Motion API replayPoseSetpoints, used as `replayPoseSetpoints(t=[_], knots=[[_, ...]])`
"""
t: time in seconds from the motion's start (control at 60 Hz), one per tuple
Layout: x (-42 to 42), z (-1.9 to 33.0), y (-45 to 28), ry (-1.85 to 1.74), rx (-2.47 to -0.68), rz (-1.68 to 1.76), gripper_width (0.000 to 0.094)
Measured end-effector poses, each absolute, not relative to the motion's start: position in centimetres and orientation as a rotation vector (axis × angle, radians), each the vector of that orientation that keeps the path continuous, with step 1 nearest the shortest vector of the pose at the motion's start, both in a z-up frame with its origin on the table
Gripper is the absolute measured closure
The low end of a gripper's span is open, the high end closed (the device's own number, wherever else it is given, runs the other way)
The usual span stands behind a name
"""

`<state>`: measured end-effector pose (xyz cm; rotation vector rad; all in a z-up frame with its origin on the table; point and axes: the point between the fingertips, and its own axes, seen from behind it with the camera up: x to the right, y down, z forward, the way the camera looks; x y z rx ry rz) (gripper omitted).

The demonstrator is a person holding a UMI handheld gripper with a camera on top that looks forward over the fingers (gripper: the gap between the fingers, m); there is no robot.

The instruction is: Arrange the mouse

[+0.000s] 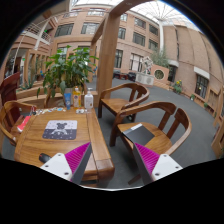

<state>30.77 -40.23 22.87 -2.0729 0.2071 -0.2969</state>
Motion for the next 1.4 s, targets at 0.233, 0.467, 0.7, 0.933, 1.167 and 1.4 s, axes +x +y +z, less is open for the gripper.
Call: replayPoseSetpoints(t=[0.233,0.467,0.7,0.933,1.167,1.4], knots=[[29.9,16.7,-41.0,0.190,-2.165,-0.263,0.0083],[22.2,7.0,-43.2,0.081,-2.276,-0.101,0.0085],[10.1,2.5,-40.2,-0.112,-2.241,0.119,0.0080],[2.7,-0.9,-34.1,-0.307,-2.212,0.130,0.0082],[1.7,-1.2,-28.7,-0.331,-2.188,0.095,0.0090],[1.9,-1.3,-25.7,-0.233,-2.180,0.085,0.0388]])
